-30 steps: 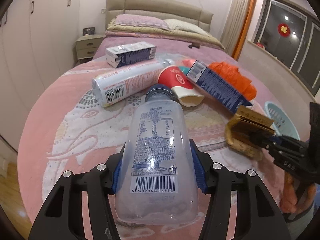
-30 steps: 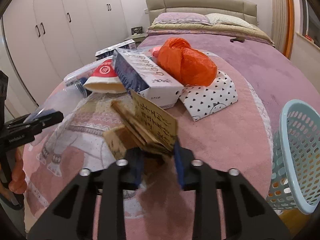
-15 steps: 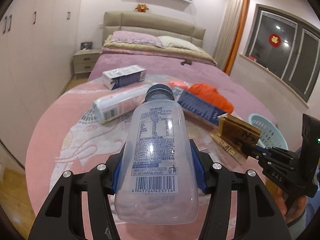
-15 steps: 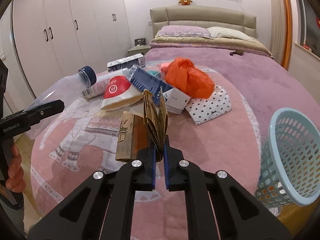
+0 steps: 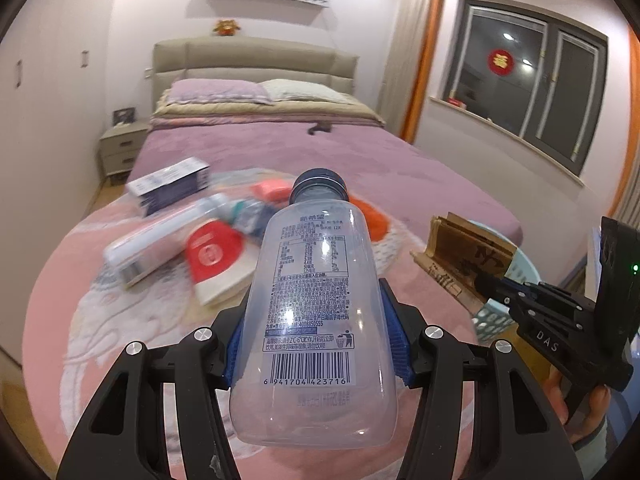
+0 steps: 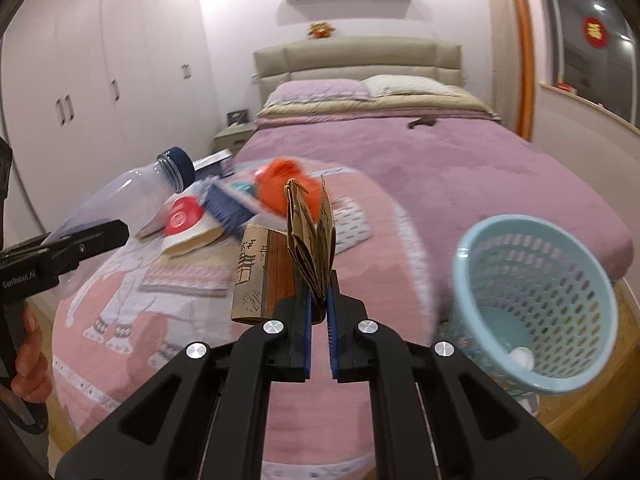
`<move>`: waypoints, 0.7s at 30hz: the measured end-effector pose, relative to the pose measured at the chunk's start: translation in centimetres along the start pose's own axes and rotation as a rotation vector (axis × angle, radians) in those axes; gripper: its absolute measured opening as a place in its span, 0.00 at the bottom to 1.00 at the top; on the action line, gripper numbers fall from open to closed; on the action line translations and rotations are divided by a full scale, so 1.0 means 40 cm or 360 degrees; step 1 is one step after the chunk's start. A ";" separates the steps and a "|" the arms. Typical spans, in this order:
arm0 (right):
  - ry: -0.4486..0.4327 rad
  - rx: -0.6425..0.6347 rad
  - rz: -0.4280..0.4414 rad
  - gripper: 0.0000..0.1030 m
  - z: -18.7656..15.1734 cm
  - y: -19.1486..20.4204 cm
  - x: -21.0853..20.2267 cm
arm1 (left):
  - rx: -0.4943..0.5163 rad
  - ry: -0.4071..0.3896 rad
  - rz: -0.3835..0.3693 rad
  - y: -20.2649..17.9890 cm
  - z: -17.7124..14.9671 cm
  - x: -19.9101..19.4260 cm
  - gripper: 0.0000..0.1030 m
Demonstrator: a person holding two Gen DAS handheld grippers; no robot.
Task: Collect trash
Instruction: 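Carry bottle and cardboard over the wastebasket and open both tools to drop them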
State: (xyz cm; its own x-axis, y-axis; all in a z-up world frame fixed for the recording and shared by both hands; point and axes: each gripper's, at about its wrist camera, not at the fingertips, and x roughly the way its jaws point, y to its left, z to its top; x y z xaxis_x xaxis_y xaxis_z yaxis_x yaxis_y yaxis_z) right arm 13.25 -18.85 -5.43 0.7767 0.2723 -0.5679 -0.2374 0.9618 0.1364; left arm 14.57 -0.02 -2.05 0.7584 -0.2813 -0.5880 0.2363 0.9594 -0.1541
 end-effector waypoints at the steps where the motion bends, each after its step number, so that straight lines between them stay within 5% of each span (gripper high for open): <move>1: -0.0016 0.0018 -0.0024 0.05 0.002 -0.017 -0.009 | 0.0022 0.0002 -0.0018 -0.018 0.008 0.010 0.53; 10: -0.0060 0.0286 -0.0254 0.05 -0.008 -0.224 -0.054 | 0.0194 0.0070 -0.0215 -0.197 0.060 0.132 0.53; 21: 0.0108 0.0636 -0.0546 0.05 -0.067 -0.438 -0.018 | 0.0390 0.0261 -0.0435 -0.423 0.082 0.323 0.53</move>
State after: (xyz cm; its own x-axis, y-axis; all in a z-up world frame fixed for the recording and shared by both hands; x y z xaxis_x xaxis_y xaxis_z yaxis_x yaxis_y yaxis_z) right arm 15.28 -35.97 -9.59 0.7280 -0.0495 -0.6838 0.2749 0.9348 0.2250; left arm 22.35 -19.94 -4.43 0.5452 -0.4989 -0.6737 0.5686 0.8106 -0.1401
